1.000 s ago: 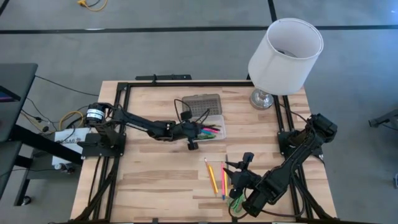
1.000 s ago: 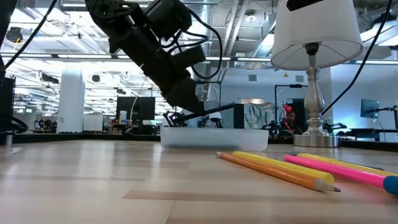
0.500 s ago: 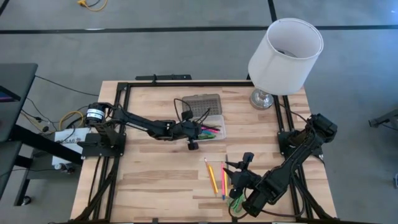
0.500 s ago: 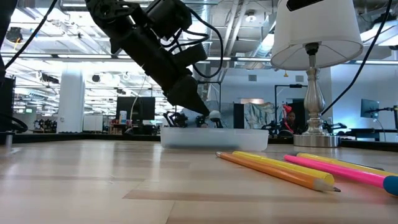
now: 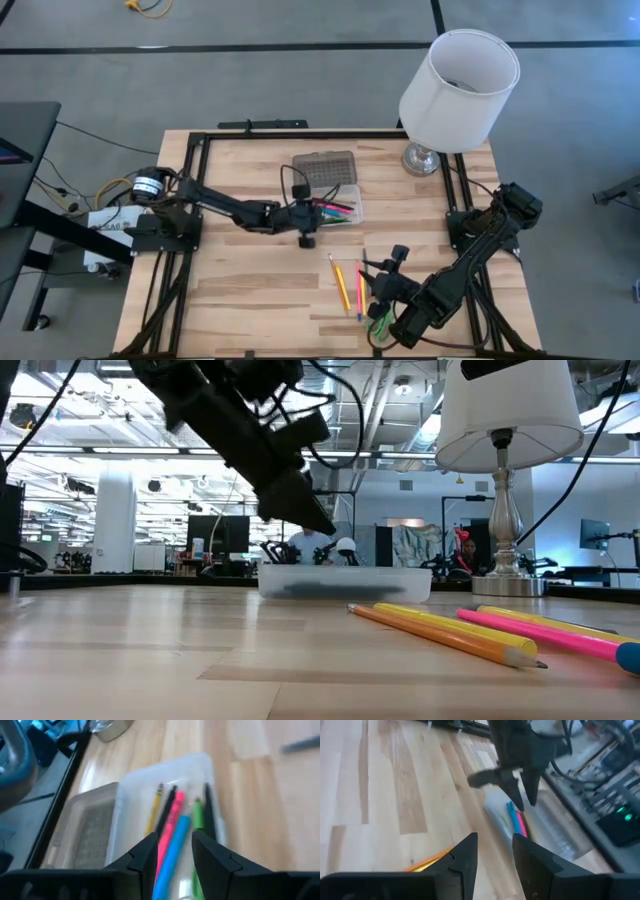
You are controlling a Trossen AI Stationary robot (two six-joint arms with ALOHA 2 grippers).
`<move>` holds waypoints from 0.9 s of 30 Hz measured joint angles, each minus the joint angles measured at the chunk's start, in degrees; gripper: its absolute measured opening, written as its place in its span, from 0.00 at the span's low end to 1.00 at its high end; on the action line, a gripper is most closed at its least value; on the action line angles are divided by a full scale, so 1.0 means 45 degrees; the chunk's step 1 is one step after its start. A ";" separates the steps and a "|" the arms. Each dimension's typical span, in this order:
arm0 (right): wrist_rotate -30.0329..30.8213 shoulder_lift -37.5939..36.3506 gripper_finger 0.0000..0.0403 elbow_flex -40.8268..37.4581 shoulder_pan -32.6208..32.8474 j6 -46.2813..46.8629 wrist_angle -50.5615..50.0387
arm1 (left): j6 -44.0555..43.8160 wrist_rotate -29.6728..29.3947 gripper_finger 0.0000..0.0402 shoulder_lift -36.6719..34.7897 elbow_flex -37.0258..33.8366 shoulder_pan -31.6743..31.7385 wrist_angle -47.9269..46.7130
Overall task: Pick & place school supplies into a supply box
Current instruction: Put the gray pen into the gray supply box
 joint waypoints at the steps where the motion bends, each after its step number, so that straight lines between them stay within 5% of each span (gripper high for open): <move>1: -0.0180 0.0000 0.29 0.0000 -0.0028 0.0324 -0.0015 | 0.0000 -0.0031 0.29 -0.0094 0.0003 -0.0237 -0.0229; 8: -0.1943 0.0006 0.29 0.0000 -0.0735 0.3002 -0.0167 | -0.1195 -0.0221 0.29 -0.0490 -0.0015 -0.2269 -0.3358; 15: -0.4153 0.1050 0.29 0.0006 -0.2010 0.4186 -0.0430 | -0.1479 -0.0133 0.29 -0.0431 -0.0607 -0.4458 -0.3984; 20: -0.6238 0.1622 0.29 0.0000 -0.3014 0.4309 -0.0712 | -0.1604 -0.1207 0.29 -0.0431 -0.0631 -0.5524 -0.4504; 27: -0.6655 0.1685 0.29 0.0001 -0.3404 0.6269 -0.1445 | -0.1965 -0.3181 0.29 -0.0531 -0.0631 -0.6083 -0.5153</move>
